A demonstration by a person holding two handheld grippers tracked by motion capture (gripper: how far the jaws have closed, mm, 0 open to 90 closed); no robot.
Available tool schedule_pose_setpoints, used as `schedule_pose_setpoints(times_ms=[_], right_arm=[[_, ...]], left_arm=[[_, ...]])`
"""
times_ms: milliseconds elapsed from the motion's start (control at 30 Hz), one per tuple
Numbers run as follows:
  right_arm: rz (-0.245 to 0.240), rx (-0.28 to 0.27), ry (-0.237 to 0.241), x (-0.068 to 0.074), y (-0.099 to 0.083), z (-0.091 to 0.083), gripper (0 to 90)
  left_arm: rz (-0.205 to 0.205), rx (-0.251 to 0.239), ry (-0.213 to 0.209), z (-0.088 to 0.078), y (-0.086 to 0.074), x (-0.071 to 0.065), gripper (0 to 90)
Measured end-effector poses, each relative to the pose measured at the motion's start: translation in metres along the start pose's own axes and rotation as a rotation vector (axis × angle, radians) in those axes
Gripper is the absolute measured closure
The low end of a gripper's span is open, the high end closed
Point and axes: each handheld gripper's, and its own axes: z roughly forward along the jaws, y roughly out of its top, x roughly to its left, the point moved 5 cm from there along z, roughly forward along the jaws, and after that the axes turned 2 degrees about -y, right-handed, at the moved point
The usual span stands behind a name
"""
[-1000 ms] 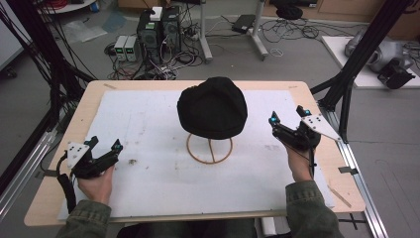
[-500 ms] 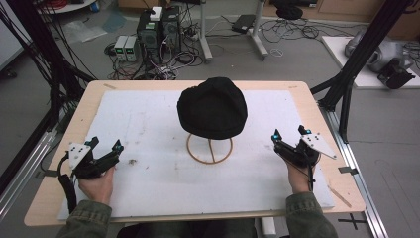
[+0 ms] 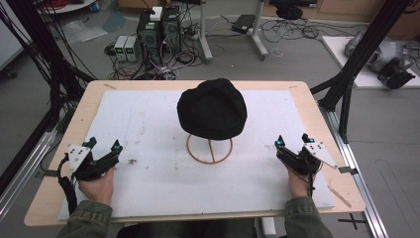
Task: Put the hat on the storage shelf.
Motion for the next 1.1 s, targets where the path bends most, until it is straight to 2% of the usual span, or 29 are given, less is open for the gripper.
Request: schedule_pose_setpoints(times_ms=[367, 400, 633, 833, 1100], right_arm=[[0.008, 0.020, -0.010, 0.0016, -0.0038, 0.0014, 12.6], [-0.007, 0.018, -0.009, 0.0011, -0.0041, 0.0016, 12.5], [0.004, 0.027, -0.009, 0.0038, -0.0048, 0.0027, 12.3], [-0.020, 0.047, -0.003, 0.0050, -0.0075, 0.0052, 12.1], [-0.017, 0.066, 0.004, 0.0059, -0.0092, 0.0063, 12.1]], left_arm=[[-0.004, 0.005, 0.007, 0.0000, -0.0001, 0.0019, 19.3], [-0.004, 0.006, 0.006, 0.0000, -0.0001, 0.0019, 19.3], [-0.006, 0.008, 0.002, 0.0009, -0.0001, 0.0015, 19.3], [-0.007, 0.011, 0.000, 0.0010, -0.0001, 0.0016, 19.3], [-0.012, 0.013, -0.005, 0.0019, -0.0007, 0.0015, 19.3]])
